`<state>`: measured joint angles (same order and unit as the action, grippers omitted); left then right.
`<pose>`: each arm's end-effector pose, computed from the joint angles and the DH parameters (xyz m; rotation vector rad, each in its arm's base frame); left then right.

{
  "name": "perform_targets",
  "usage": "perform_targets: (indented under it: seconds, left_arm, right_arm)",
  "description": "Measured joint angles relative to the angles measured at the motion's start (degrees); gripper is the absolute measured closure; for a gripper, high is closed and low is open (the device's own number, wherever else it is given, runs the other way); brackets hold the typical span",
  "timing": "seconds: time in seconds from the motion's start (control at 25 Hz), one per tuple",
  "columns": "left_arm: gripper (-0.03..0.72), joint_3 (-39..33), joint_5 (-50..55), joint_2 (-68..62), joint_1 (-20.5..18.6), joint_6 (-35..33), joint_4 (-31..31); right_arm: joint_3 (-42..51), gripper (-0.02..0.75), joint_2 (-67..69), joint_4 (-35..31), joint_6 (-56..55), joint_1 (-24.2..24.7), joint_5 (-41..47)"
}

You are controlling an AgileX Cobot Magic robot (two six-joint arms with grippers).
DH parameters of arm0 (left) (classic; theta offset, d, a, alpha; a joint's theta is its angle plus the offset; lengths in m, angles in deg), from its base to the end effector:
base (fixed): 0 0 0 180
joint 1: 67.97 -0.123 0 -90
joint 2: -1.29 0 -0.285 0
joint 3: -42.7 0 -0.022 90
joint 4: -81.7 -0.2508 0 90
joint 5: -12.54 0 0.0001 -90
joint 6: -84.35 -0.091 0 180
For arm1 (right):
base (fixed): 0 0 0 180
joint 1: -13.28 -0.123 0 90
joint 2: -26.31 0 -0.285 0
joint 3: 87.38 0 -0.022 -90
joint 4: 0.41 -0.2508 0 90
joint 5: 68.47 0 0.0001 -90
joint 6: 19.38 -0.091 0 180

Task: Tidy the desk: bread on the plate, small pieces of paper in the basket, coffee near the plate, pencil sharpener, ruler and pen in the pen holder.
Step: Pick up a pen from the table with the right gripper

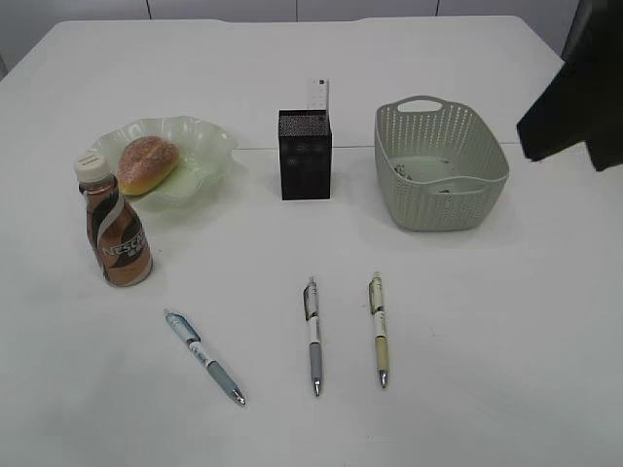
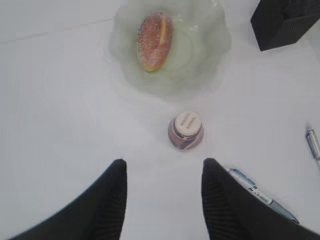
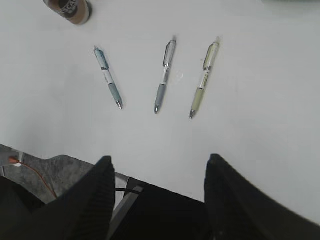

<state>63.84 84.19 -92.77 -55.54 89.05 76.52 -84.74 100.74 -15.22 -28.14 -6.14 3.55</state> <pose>0.3005 -0.0583 0.4281 0.1710 2.5110 -0.0016 0.1898 0.0904 0.3998 -0.2293 2.6266 0.5220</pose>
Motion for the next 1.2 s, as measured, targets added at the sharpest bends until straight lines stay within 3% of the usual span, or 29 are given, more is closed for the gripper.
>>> perform_targets:
  seconds: [0.32, 0.64, 0.88, 1.2]
  left_arm:
    - [0.334, -0.7, 0.3, 7.1, -0.2, 0.5, -0.5]
    - [0.333, -15.1, 0.7, 19.2, -0.2, 4.4, -1.3]
    - [0.273, -23.0, 0.8, 30.1, -0.2, 6.2, -2.8]
    - [0.267, -23.6, 1.1, 43.5, -0.2, 6.5, -3.0]
  right_arm:
    - [0.0, 0.29, 7.3, -2.2, -3.5, 0.0, 0.0]
    - [0.0, 0.282, 8.9, 0.0, -3.6, 0.0, -0.1]
    - [-0.1, 0.246, 12.5, 0.8, -2.4, 0.0, -0.2]
    - [-0.1, 0.248, 17.1, -0.1, -2.0, 0.0, -2.3]
